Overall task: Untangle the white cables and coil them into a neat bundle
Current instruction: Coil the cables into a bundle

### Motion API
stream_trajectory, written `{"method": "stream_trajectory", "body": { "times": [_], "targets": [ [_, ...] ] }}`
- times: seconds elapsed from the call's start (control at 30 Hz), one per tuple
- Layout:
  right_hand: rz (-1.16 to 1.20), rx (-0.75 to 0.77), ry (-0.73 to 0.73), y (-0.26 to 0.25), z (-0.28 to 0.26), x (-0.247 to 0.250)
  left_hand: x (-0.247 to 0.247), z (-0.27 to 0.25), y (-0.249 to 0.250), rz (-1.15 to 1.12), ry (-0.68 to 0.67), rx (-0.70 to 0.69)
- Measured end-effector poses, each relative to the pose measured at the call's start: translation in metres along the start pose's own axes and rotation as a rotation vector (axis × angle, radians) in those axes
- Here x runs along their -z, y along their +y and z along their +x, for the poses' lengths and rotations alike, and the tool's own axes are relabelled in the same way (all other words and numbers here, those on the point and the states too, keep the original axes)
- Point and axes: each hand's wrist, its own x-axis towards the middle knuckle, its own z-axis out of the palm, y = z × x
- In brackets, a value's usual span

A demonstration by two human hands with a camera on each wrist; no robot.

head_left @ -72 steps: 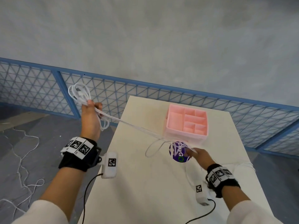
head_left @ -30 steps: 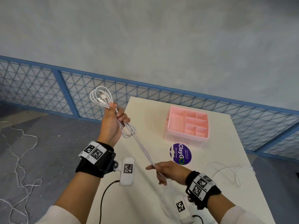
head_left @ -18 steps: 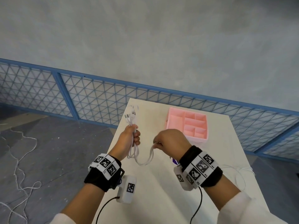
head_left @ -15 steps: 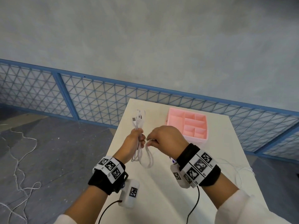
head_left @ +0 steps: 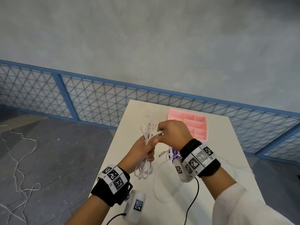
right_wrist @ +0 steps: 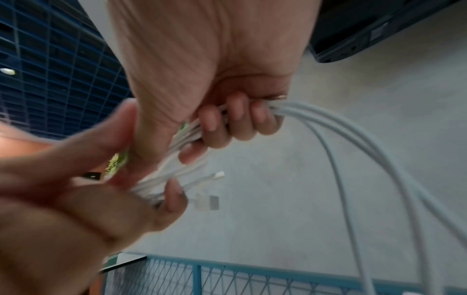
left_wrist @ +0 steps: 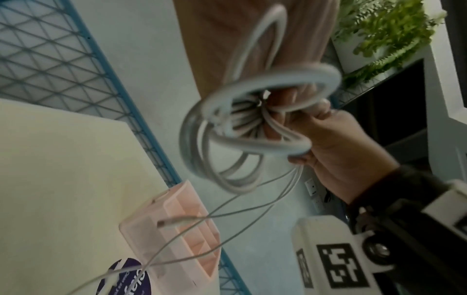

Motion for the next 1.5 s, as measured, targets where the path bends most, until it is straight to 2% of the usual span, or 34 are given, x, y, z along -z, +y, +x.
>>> {"method": "stream_trajectory", "body": {
  "times": [0.07,0.13,0.2,0.27,0.4,0.5,0.57,0.63,0.7,0.77,0.87,0.93,1.1,1.23,1.4,1.5],
  "targets": [
    [0.038,0.002,-0.080,0.009,0.000,0.001,0.002,-0.003,-0.001,0.070,-0.051,0.084],
    [0.169,0.021,-0.240,0.020,-0.001,0.001,0.007,-0.005,-0.001,0.168,-0.069,0.154],
    [0.280,0.000,-0.358,0.034,-0.002,0.003,0.018,-0.006,0.003,0.229,-0.043,0.165],
    [0.307,-0.052,-0.388,0.052,-0.004,0.005,0.032,-0.008,0.010,0.223,-0.014,0.152],
    [0.295,-0.166,-0.356,0.089,-0.008,-0.003,0.057,-0.006,0.020,0.086,0.105,0.101],
    [0.479,-0.304,-0.262,0.099,-0.011,-0.017,0.064,0.001,0.018,0.081,0.229,0.043],
    [0.577,-0.384,-0.068,0.088,-0.009,-0.030,0.062,0.009,0.008,0.139,0.319,0.039],
    [0.601,-0.416,0.203,0.065,-0.006,-0.043,0.052,0.017,-0.003,0.168,0.379,0.047],
    [0.635,-0.427,0.336,0.033,-0.007,-0.052,0.038,0.023,-0.011,0.139,0.382,0.048],
    [0.526,-0.335,0.328,0.006,-0.008,-0.063,0.026,0.027,-0.013,0.068,0.354,0.041],
    [0.228,-0.069,0.174,-0.018,-0.011,-0.083,0.016,0.029,-0.014,0.054,0.240,0.004],
    [0.141,0.006,0.110,-0.022,-0.013,-0.090,0.017,0.028,-0.017,0.088,0.205,0.009],
    [0.110,0.050,0.082,-0.014,-0.012,-0.081,0.017,0.022,-0.023,0.045,0.148,0.000],
    [0.228,0.090,0.072,-0.013,-0.017,-0.071,0.011,0.025,-0.021,-0.019,0.229,-0.024],
    [0.549,-0.152,0.194,-0.003,-0.022,-0.065,0.016,0.031,-0.013,-0.262,0.190,0.013],
    [0.586,-0.151,0.108,0.006,-0.024,-0.066,0.019,0.036,-0.011,-0.335,0.191,-0.018]
  ]
}}
